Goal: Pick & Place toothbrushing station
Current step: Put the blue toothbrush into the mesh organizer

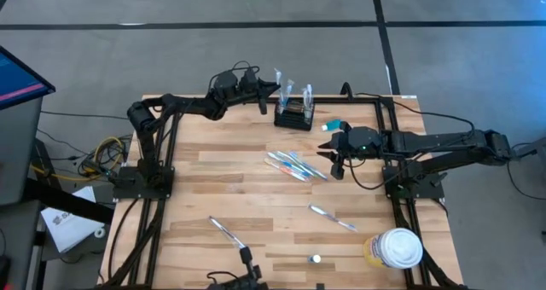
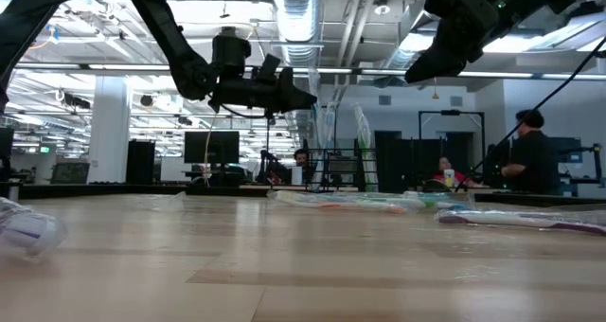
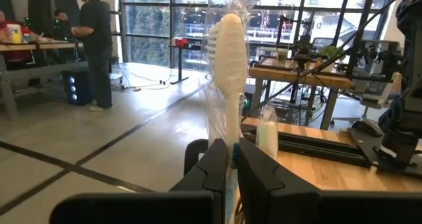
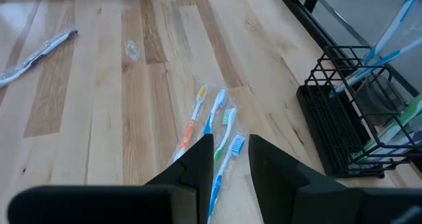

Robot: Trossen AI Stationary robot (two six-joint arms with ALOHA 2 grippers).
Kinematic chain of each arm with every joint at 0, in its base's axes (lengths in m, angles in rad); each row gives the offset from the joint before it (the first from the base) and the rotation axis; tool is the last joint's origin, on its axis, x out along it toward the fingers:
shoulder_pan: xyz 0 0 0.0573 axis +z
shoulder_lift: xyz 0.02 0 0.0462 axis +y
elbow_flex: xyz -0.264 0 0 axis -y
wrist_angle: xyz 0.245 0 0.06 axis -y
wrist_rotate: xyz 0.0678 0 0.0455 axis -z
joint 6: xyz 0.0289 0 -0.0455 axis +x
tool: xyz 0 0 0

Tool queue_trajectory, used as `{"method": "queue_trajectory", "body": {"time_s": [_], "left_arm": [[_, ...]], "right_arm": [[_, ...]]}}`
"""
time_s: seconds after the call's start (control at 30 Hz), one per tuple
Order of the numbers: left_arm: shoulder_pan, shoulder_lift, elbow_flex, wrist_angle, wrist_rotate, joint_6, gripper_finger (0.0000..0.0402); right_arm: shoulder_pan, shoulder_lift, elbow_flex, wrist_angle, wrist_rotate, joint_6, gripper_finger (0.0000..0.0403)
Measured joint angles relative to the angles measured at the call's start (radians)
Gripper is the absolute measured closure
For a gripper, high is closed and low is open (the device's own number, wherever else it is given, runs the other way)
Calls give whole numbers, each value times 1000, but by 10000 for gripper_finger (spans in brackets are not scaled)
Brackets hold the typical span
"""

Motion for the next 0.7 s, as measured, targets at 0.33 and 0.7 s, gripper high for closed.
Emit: {"method": "queue_trajectory", "body": {"time_s": [0.33,0.7], "left_arm": [[-3,1,-2,-8,1,-2,394],[-4,1,-2,-45,2,-2,394]], "right_arm": [[0,0,0,0,0,0,316],[0,0,0,2,0,1,316]]}}
